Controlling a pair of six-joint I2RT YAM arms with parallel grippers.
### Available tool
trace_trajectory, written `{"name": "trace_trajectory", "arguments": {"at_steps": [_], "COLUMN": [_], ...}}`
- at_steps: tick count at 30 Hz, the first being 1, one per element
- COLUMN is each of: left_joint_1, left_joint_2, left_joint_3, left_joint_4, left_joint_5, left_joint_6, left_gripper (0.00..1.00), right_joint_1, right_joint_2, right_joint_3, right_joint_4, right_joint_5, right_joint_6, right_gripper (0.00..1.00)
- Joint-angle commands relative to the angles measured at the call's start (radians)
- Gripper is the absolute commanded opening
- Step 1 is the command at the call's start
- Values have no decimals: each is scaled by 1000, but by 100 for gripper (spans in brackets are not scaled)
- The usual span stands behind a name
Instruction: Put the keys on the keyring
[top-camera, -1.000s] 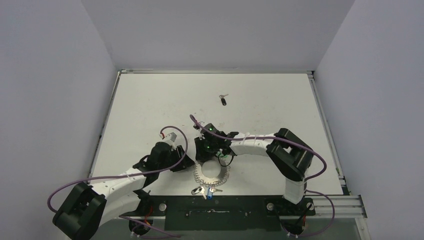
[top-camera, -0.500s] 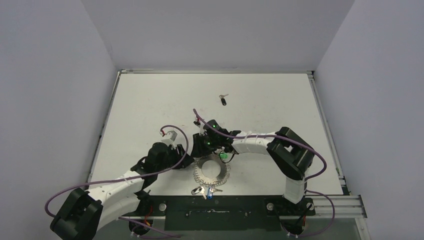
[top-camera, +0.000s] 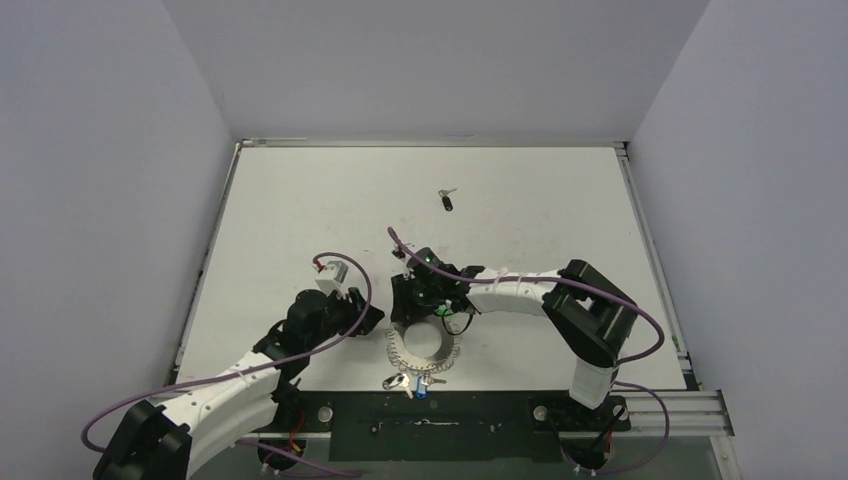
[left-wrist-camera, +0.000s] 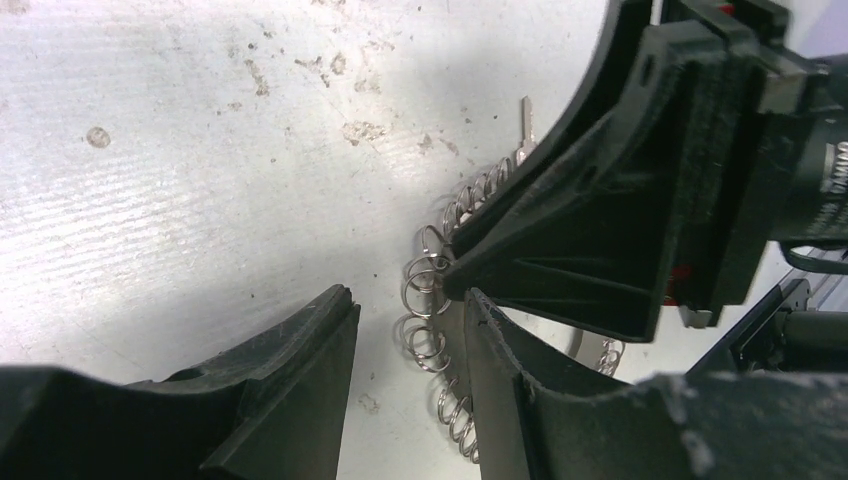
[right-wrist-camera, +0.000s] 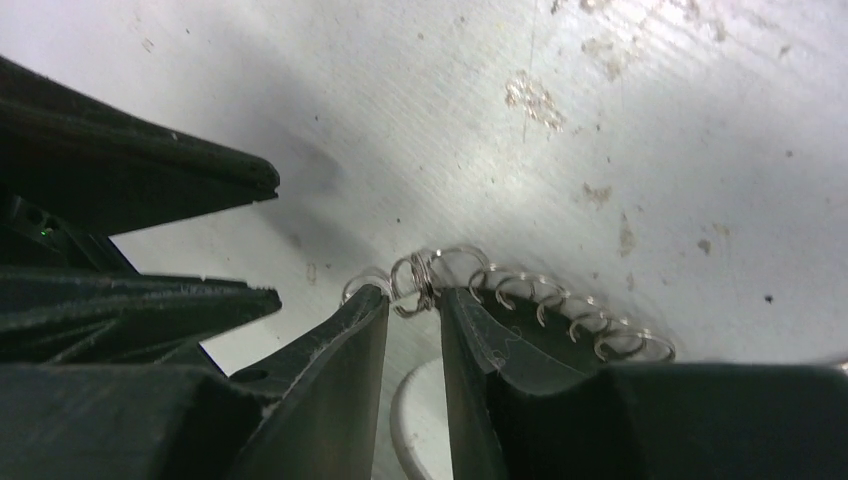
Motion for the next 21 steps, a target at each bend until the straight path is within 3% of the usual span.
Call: {"name": "trace_trajectory", "arguments": {"at_steps": [1,8,15,21], "left_joint_1": [8,7,6,6], "left_joint_2": [41,131,187,225], "left_joint_3": [10,13,10,8], "left_joint_4": [18,68,120,138], "left_joint_5": [2,37,52,59], "left_joint_6": [-14,-35,-57,-75], "left_gripper": [42,41,40,39], "right_joint_1": [15,23,31,39], "right_joint_2": [-87,-143,-102,-64], "right_joint_3": [-41,-90,-111,-102], "right_joint_4": [-15,-4,113,158], "right_joint_5": [70,96,38,24], "right_joint_6": [25,37,85,95], "right_gripper": [30,40,26,26]}}
